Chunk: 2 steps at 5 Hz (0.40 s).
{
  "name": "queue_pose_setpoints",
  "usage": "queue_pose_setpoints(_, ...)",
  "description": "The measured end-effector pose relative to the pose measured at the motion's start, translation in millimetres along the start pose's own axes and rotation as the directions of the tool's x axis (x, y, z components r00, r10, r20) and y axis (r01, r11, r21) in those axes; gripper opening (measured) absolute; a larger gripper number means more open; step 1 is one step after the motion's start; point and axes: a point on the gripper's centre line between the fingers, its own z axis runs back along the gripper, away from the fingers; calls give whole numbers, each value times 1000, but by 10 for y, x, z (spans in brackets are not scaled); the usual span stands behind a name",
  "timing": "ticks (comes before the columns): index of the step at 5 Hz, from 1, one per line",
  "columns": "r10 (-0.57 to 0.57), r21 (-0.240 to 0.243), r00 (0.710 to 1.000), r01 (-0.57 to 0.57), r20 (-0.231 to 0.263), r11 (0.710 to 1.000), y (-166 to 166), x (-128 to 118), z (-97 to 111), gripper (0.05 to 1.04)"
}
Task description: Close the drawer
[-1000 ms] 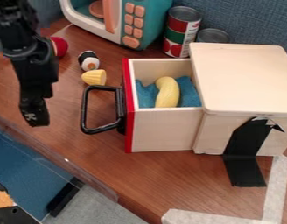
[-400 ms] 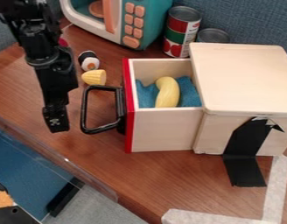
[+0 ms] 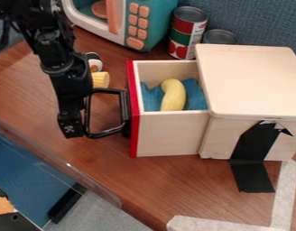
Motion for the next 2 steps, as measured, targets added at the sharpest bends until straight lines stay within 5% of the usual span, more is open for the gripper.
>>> queue_pose_setpoints(2, 11, -15, 999, -10, 35, 1000, 12, 165, -108, 1001)
